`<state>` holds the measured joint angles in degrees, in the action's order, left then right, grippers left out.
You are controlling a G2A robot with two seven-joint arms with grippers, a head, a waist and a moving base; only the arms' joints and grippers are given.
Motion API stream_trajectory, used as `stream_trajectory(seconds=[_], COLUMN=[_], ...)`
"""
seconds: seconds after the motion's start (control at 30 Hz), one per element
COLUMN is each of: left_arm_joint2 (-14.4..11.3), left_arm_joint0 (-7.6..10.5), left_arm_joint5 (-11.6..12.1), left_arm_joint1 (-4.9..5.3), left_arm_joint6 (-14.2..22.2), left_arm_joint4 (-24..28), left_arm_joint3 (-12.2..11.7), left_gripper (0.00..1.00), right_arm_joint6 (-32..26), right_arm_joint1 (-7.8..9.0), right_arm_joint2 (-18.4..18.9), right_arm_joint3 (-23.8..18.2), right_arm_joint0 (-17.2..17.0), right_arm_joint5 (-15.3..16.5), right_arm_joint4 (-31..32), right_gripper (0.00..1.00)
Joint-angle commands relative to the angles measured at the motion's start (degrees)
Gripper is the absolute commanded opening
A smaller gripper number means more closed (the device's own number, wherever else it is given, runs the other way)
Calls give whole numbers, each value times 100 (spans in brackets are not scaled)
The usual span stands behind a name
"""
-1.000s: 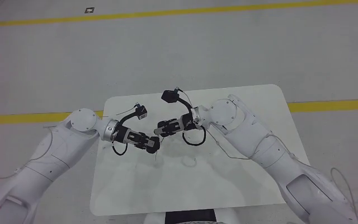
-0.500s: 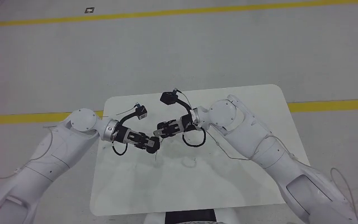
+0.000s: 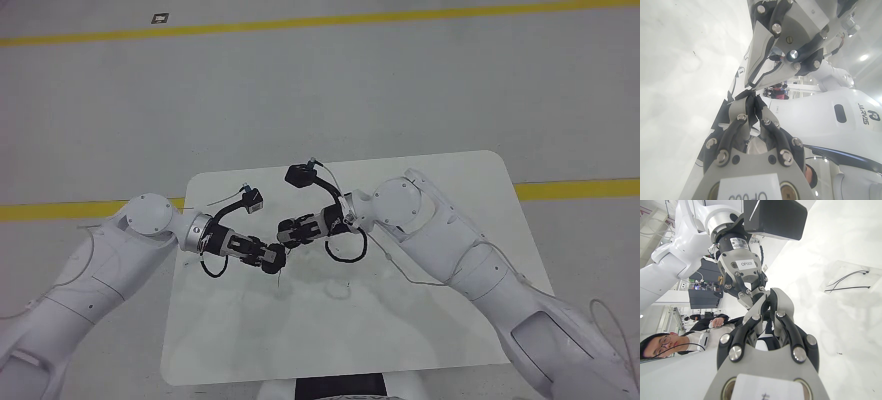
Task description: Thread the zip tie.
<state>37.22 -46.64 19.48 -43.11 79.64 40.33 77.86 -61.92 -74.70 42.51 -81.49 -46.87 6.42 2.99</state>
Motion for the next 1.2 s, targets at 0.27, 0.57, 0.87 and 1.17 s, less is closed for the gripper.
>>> stream_trajectory(seconds=[0.27,0.57,0.87,1.17], left_arm_joint2=[0,0,0,0], left_arm_joint0=[0,0,0,0], left_arm_joint5=[0,0,0,0], left_arm_joint1=[0,0,0,0], left_arm_joint6=[0,0,0,0], left_arm_joint4=[0,0,0,0], left_arm_joint3=[0,0,0,0], left_gripper=[28,100,100,100], right_arm_joint6=[36,50,178,771], right_arm_joint1=[6,16,25,78], right_arm_joint2=[43,94,196,567], right_arm_joint3=[-18,5,66,83], right_arm_joint0=[-39,-75,-131,-389], right_arm_joint5=[-18,-57,-152,-388], right_arm_joint4=[-12,-34,-136,-384], right_gripper=[0,0,0,0])
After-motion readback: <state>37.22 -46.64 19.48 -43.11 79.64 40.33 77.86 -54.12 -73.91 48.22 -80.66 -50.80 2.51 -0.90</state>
